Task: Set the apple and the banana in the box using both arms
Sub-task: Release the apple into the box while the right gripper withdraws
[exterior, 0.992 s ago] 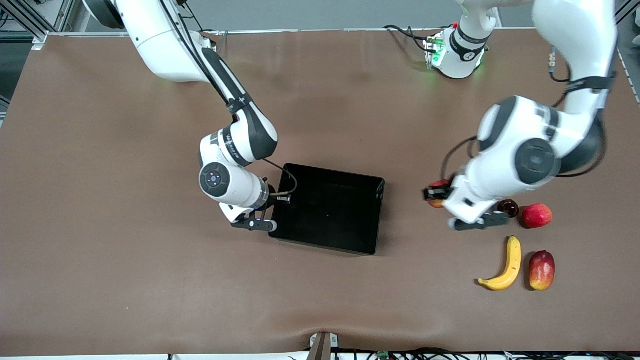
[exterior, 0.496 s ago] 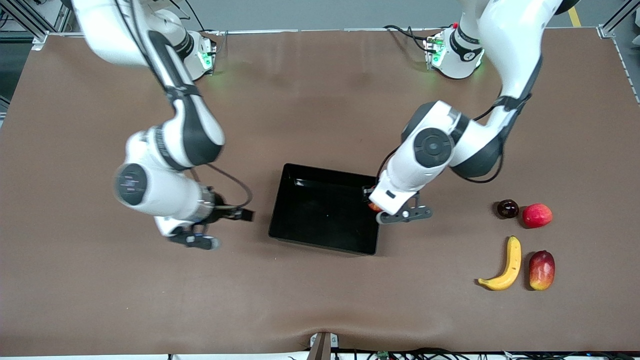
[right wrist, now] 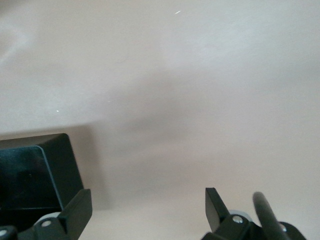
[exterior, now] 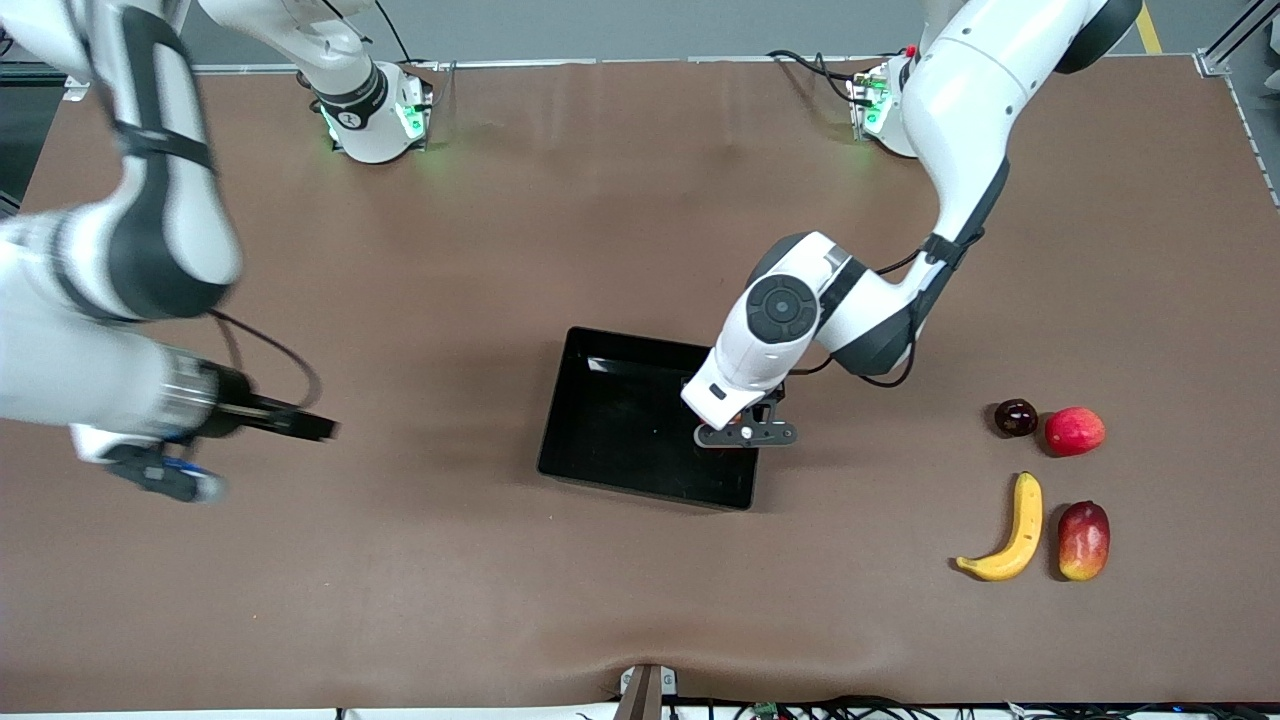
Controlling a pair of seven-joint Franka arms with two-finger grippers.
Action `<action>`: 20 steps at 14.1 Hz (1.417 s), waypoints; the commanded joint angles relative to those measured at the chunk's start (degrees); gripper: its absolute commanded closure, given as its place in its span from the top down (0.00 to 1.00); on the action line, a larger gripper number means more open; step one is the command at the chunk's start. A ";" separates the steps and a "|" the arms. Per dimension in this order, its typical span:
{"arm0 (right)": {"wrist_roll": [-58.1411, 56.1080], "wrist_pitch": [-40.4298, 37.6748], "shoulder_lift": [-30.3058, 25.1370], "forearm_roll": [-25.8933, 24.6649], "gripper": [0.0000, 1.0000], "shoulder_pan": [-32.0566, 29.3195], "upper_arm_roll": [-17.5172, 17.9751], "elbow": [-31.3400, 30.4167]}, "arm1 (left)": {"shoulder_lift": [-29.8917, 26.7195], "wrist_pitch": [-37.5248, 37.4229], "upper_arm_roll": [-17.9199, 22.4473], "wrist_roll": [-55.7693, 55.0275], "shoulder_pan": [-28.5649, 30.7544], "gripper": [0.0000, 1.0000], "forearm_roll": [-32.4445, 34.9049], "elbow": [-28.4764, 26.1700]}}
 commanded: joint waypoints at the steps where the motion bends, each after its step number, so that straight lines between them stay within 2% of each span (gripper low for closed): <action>1: -9.01 -3.55 -5.22 -0.85 1.00 -5.50 0.92 -1.07 | 2.87 0.85 0.39 -3.47 -1.53 0.31 2.80 1.67; 3: -17.01 -4.78 -8.29 -1.38 1.00 -10.06 0.92 -1.59 | 4.36 2.25 0.48 -3.56 -2.58 0.37 2.98 1.93; 5: -20.12 -8.55 -11.54 -2.43 1.00 -12.80 0.92 -2.64 | 5.34 3.13 3.71 -3.74 -5.91 0.45 2.98 2.20; 7: -20.03 -9.53 -16.46 -10.21 1.00 -12.11 1.44 -4.75 | 5.42 3.13 8.11 -4.26 -9.96 0.54 2.81 2.20; 8: -20.21 -10.84 -18.48 -12.52 1.00 -11.85 1.53 -5.37 | 5.77 3.22 8.73 -4.96 -10.58 0.60 2.81 2.20; 9: -20.30 -11.81 -20.07 -13.33 1.00 -11.67 1.53 -5.89 | 5.78 3.22 8.74 -5.58 -10.50 0.85 2.81 2.28; 10: -20.39 -12.87 -21.48 -13.51 1.00 -11.85 1.53 -6.42 | 5.17 3.22 8.83 -6.20 -10.41 1.00 2.89 2.28; 12: -20.47 -14.28 -23.68 -14.12 1.00 -11.67 1.53 -7.48 | 2.54 2.18 8.83 -5.85 -9.89 1.00 2.81 3.42; 14: -22.13 -13.67 -25.36 -14.65 1.00 -11.67 1.53 -9.94 | -0.71 -2.99 8.48 -5.50 -7.88 1.00 1.93 5.61; 16: -23.99 -13.49 -25.88 -14.65 1.00 -11.93 1.45 -11.52 | -5.01 -6.26 7.51 -4.10 -4.19 1.00 0.10 6.50; 18: -23.90 -11.92 -26.76 -14.56 1.00 -11.67 1.44 -13.01 | -8.71 -7.40 7.77 1.76 0.37 1.00 -3.16 5.89; 20: -23.55 -12.00 -26.15 -14.56 1.00 -11.93 1.44 -10.84 | -9.25 -9.17 7.86 8.27 4.77 1.00 -3.08 5.89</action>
